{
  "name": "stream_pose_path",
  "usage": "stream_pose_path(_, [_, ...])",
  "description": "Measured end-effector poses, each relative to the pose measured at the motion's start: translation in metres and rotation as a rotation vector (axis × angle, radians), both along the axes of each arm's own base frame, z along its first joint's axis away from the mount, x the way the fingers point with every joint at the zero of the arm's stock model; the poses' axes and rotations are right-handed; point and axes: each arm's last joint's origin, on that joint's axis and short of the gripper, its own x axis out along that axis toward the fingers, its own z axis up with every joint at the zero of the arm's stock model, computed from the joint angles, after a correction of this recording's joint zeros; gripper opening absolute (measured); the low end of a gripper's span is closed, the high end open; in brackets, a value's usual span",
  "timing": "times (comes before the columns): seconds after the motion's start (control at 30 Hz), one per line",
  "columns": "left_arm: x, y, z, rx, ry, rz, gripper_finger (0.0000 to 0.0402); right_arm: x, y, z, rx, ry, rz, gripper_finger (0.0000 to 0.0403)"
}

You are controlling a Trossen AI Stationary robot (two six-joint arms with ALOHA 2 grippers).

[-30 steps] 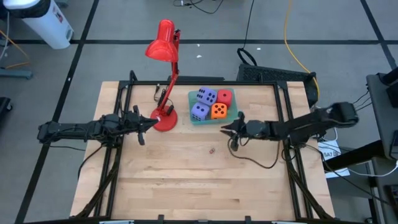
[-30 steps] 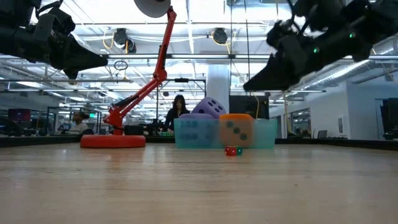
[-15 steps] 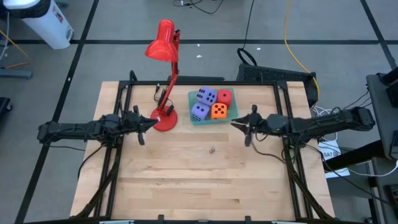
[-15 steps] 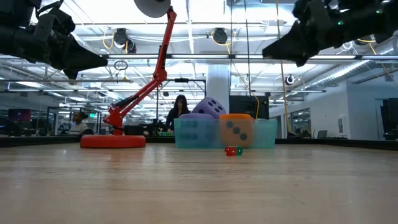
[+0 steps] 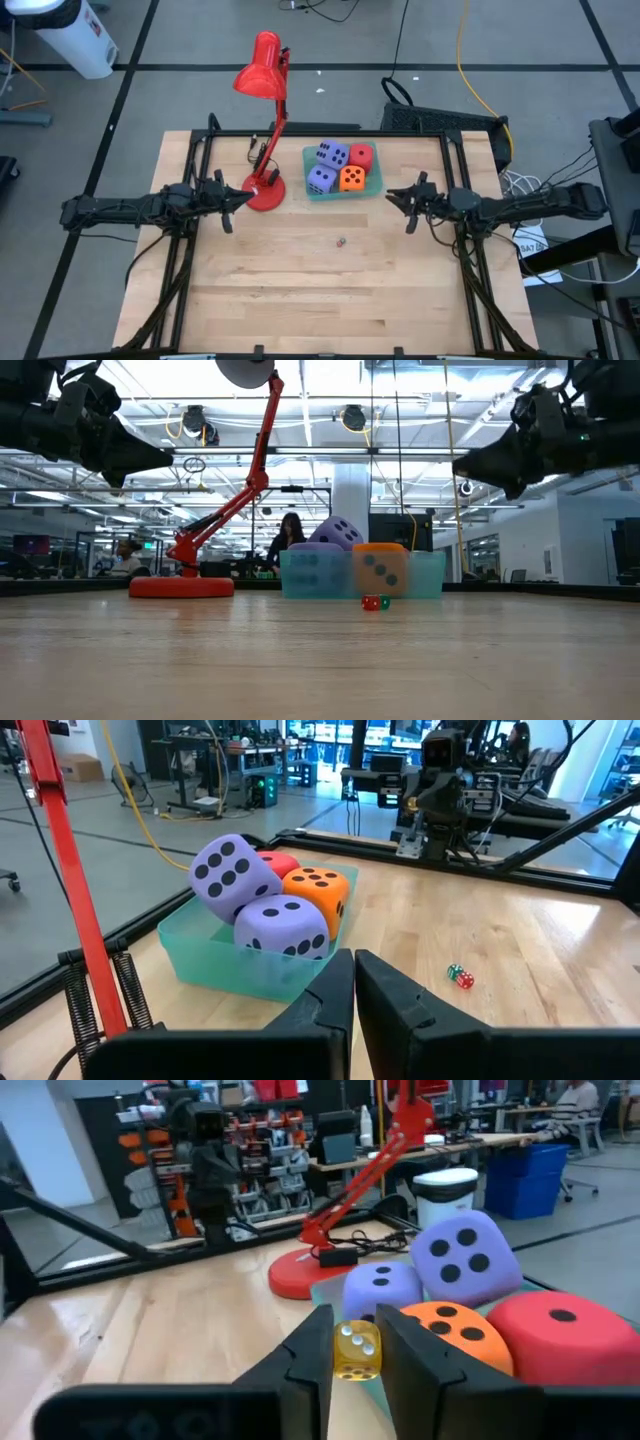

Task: Pick & Place Dice
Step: Put the yellow small die into the green bin

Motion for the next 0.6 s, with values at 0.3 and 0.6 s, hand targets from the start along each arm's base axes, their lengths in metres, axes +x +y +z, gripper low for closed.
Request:
stream_pose_path(0.3, [0.0, 0.0, 0.001, 0.0, -0.008, 0.0, 0.0026, -0.003, -0.005, -0.004, 0.039, -0.009, -0.015, 0.0044])
stream_pose_path(0.6, [0.0, 0.0, 0.004, 0.0, -0.038, 0.0, 0.0026, 0.012, -0.001, 0.02, 0.056, -0.033, 0.011, 0.0069])
